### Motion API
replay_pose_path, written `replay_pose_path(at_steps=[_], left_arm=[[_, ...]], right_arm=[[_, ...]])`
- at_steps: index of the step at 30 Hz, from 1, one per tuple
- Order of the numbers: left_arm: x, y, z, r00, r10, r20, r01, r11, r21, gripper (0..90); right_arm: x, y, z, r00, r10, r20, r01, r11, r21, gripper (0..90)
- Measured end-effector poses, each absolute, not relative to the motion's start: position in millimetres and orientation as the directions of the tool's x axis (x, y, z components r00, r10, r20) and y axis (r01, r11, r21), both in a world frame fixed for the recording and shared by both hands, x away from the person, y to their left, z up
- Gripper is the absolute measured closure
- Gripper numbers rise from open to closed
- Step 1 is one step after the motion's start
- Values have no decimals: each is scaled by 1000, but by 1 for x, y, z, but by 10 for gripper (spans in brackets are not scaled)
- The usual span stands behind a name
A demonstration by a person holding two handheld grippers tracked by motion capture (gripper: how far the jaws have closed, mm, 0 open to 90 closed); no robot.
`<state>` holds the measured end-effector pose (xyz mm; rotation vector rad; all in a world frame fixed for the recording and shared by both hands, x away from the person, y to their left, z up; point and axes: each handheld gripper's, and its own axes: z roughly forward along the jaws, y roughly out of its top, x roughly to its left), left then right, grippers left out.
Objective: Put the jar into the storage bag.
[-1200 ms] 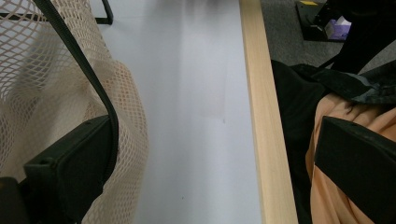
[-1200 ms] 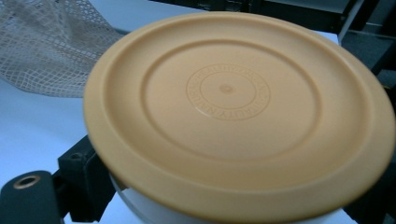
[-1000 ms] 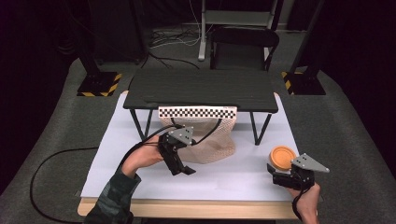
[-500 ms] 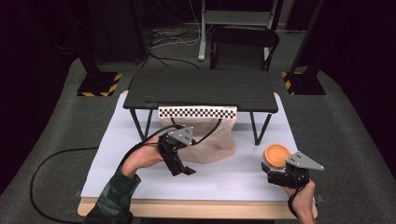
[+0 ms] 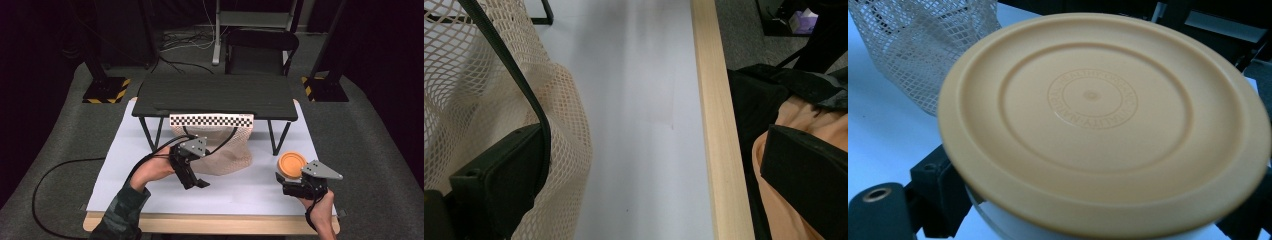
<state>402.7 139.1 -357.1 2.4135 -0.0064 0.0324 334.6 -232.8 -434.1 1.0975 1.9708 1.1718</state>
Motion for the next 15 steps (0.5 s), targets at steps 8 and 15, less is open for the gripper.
replay_pose_path(at_steps=[8, 15], left_arm=[[403, 139, -358, 1000, 3, 28, -16, -748, 664, 0], [400, 140, -357, 999, -1, 46, -31, -745, 666, 0]], right_arm=[[338, -222, -428, -511, 856, -78, 340, 285, 896, 96], [343, -212, -423, -533, 842, -85, 327, 298, 897, 96]])
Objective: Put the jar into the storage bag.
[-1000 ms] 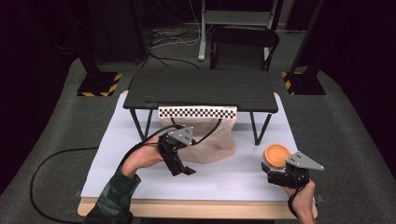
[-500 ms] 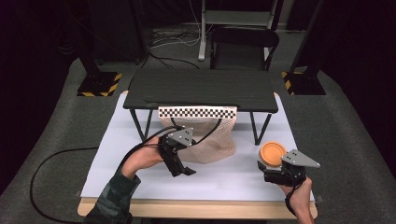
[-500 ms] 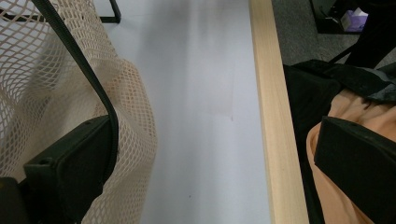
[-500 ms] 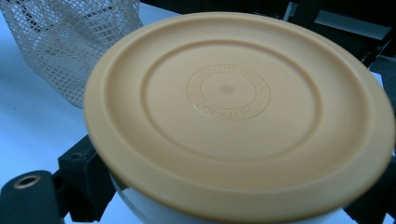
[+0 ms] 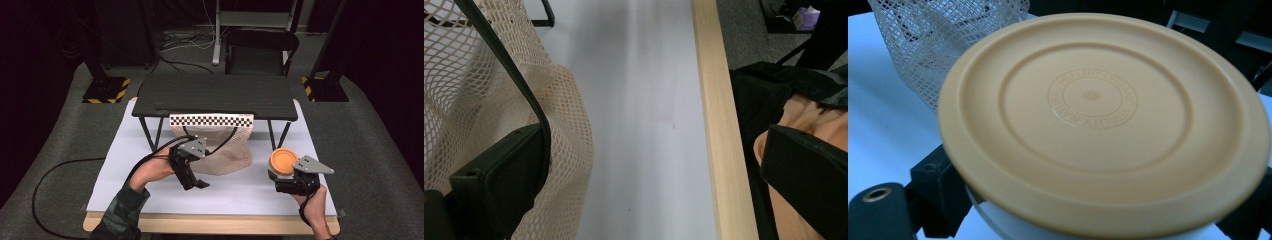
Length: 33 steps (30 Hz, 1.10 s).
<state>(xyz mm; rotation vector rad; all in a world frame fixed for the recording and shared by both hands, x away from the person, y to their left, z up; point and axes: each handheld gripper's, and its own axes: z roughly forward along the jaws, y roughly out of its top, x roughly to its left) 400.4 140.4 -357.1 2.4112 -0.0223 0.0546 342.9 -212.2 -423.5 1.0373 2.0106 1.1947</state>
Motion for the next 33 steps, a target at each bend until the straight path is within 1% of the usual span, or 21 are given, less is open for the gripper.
replay_pose_path(at_steps=[13, 33], left_arm=[[402, 139, -360, 999, 8, 37, -18, -751, 660, 0], [400, 139, -359, 999, 7, 46, -26, -746, 666, 0]], right_arm=[[351, -187, -406, -586, 803, -112, 276, 327, 904, 95], [357, -165, -394, -635, 765, -111, 251, 340, 907, 95]])
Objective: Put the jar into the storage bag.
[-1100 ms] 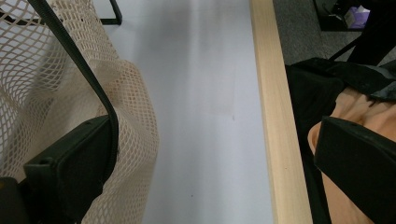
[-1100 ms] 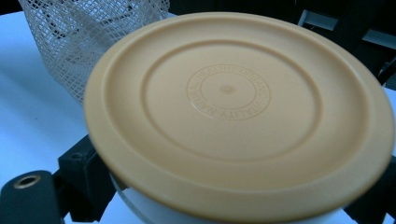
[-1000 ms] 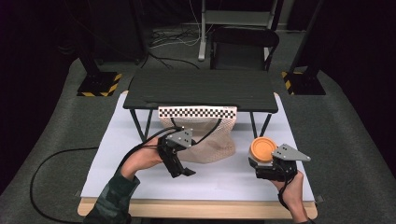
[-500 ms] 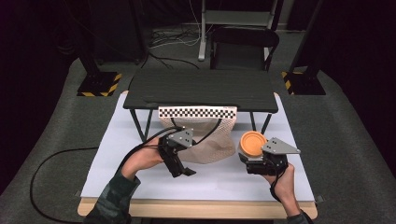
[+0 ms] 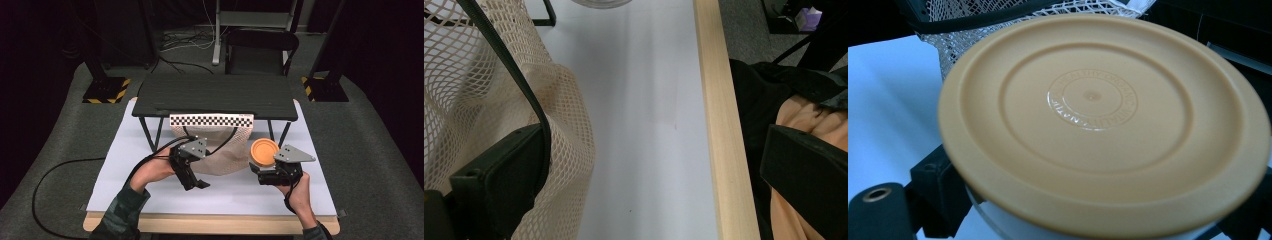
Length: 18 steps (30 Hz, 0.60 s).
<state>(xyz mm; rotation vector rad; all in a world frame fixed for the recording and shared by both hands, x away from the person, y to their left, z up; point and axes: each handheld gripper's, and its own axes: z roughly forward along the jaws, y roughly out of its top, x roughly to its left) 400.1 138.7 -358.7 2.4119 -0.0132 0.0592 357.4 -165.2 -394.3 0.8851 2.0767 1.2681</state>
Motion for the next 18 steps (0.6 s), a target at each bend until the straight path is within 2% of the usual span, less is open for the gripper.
replay_pose_path(at_steps=[18], left_arm=[[399, 138, -357, 998, 4, 57, -35, -747, 664, 0]], right_arm=[[357, -155, -386, -664, 742, -95, 244, 334, 910, 95]])
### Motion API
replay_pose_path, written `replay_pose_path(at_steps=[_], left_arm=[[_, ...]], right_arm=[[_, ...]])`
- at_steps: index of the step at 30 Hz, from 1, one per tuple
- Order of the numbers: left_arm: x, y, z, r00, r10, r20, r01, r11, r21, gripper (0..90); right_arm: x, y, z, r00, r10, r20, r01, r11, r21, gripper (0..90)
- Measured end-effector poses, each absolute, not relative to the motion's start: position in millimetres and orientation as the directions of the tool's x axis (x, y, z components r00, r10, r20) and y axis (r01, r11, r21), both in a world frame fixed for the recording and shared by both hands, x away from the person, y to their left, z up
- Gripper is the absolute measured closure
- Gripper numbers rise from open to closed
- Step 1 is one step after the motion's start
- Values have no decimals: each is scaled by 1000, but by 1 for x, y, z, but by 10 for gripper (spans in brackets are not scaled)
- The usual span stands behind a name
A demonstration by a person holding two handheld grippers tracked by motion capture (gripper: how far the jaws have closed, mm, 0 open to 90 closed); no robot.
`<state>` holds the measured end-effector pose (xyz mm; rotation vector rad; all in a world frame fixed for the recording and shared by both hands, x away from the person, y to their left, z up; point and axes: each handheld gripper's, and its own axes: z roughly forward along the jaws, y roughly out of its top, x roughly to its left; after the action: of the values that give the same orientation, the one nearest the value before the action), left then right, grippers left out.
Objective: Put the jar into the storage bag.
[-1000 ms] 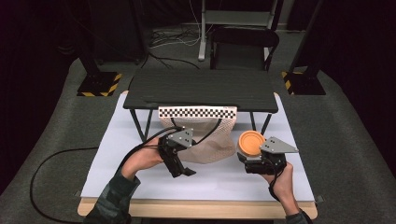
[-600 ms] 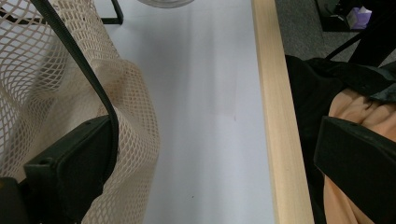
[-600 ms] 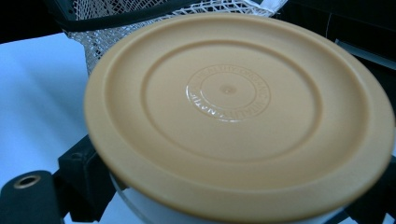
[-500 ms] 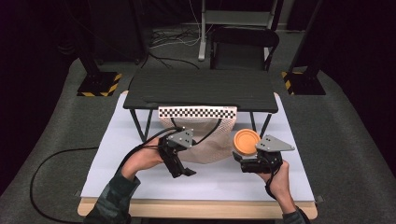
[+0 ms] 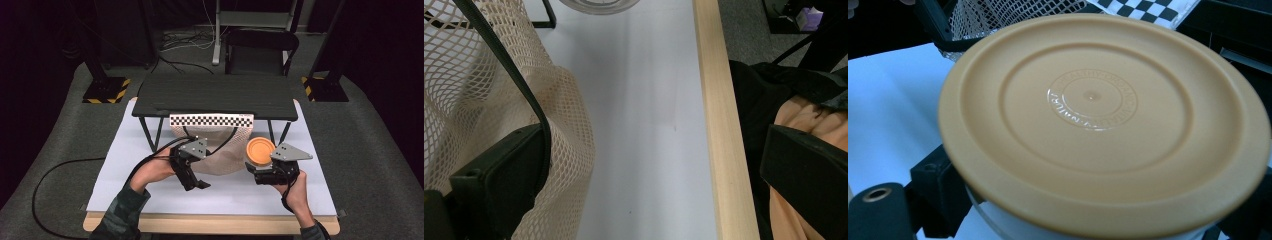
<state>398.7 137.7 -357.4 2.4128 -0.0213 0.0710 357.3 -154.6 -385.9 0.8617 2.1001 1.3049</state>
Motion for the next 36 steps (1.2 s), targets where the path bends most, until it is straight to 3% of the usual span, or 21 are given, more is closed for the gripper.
replay_pose_path(at_steps=[36], left_arm=[[399, 137, -359, 998, 7, 55, -31, -747, 664, 0]], right_arm=[[375, -128, -359, -712, 696, -89, 216, 338, 916, 95]])
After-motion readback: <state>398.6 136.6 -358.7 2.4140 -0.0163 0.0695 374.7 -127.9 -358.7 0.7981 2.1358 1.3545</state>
